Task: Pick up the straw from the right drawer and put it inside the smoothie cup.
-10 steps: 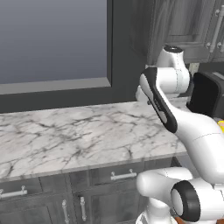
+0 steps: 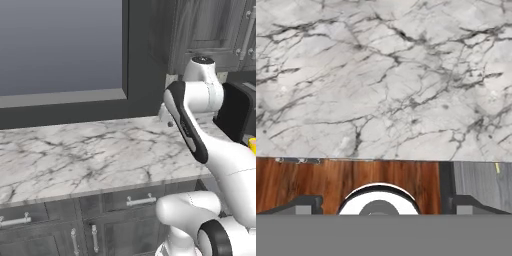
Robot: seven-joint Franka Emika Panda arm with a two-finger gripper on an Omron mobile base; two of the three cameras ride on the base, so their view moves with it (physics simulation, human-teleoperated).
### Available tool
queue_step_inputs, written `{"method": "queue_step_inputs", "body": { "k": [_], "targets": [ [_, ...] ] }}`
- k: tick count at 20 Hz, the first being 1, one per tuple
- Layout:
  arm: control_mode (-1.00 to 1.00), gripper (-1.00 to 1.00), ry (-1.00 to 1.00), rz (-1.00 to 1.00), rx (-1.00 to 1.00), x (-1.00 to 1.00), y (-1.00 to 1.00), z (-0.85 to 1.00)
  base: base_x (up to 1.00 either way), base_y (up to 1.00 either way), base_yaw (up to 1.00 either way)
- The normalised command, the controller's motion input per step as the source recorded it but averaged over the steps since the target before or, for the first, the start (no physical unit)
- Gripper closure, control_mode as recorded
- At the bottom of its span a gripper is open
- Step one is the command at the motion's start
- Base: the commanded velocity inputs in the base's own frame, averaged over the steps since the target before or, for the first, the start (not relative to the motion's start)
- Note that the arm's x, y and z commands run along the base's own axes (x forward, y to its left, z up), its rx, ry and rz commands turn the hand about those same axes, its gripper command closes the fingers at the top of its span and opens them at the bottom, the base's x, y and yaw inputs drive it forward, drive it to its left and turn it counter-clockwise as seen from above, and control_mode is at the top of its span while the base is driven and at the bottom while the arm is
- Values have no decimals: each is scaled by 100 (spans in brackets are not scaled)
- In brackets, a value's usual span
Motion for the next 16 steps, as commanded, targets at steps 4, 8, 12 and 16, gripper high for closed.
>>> {"method": "queue_step_inputs", "body": {
  "k": [4, 8, 12, 16],
  "targets": [
    [-100, -100, 0, 0, -2, -40, 0, -58, 0, 0, 0],
    [-100, -100, 0, 0, 0, -23, 0, -51, 0, 0, 0],
    [-100, -100, 0, 0, 0, -2, 0, -36, 0, 0, 0],
    [100, -100, 0, 0, 0, 0, 0, 0, 0, 0, 0]
  ]
}}
